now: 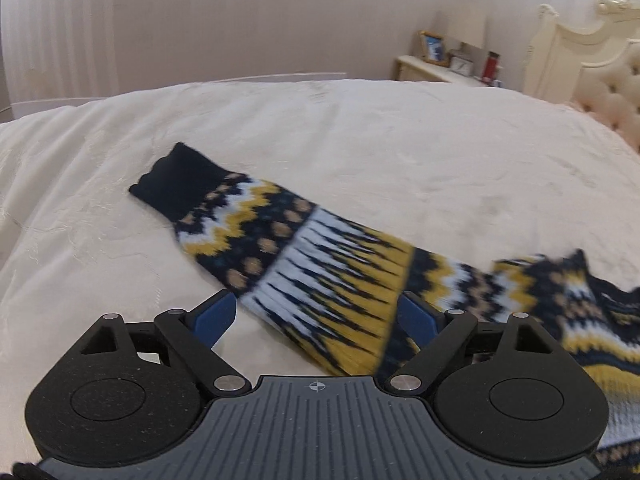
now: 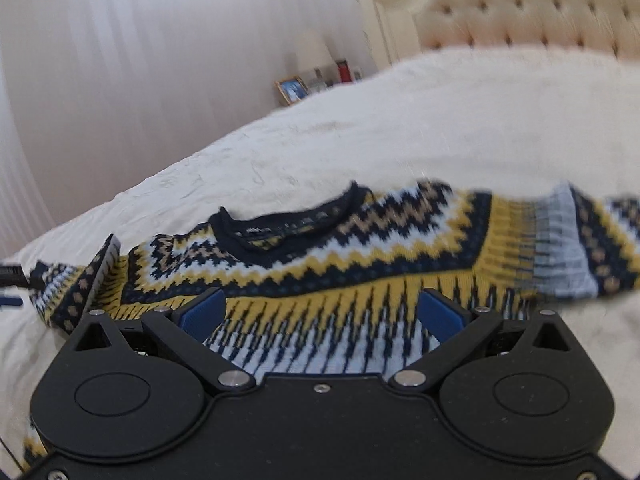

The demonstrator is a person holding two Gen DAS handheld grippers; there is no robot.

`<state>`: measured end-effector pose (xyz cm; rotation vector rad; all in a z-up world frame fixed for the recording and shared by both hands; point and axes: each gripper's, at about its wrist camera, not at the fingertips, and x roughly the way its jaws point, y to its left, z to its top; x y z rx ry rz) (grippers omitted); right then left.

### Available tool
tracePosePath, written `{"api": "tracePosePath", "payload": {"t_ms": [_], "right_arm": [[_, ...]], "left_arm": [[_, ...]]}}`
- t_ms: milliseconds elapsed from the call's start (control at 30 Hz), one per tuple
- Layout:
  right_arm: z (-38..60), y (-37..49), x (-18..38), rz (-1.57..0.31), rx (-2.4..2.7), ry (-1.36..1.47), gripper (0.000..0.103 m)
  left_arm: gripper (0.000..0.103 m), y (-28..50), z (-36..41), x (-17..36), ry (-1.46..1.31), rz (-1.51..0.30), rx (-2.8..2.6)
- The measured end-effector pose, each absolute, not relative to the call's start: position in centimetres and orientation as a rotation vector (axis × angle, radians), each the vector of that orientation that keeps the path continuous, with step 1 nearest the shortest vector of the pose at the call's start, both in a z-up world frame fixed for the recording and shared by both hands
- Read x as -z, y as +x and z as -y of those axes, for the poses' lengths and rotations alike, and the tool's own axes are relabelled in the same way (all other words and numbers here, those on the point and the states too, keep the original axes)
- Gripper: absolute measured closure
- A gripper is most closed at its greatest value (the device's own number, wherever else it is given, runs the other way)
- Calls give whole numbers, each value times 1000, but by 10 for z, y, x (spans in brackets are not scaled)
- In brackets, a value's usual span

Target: Fold small clothes

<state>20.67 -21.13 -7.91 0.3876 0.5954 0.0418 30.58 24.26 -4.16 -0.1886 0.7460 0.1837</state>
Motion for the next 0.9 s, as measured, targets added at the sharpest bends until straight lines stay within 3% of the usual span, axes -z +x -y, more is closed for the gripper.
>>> {"api": "tracePosePath", "payload": {"t_ms": [67,367,400,433,467,500,533,900], "right_arm": [[215,206,80,-614,-38,415,12],[208,207,85,-637,-94,426,12],[206,207,86,-635,-98,426,12],[205,207,85,-634,-103,424,12],[204,207,85,-624,-104,418,12],[203,207,84,-619,-105,412,12],[203,207,84,-618,-104,408,12],[216,202,72,-580,-80,464,12]], "left_arm": [[15,312,-253,46,-211,-752,-201],[15,333,-279,62,-321,-729,-217],[22,335,-281,64,-339,-729,-215],[44,337,-282,65,-353,-723,-212],[60,337,-282,63,-356,-706,-221],[87,338,-282,62,-351,-698,-243],[95,337,-282,59,-349,-690,-272],[97,303,-210,-38,-187,-528,-78]]}}
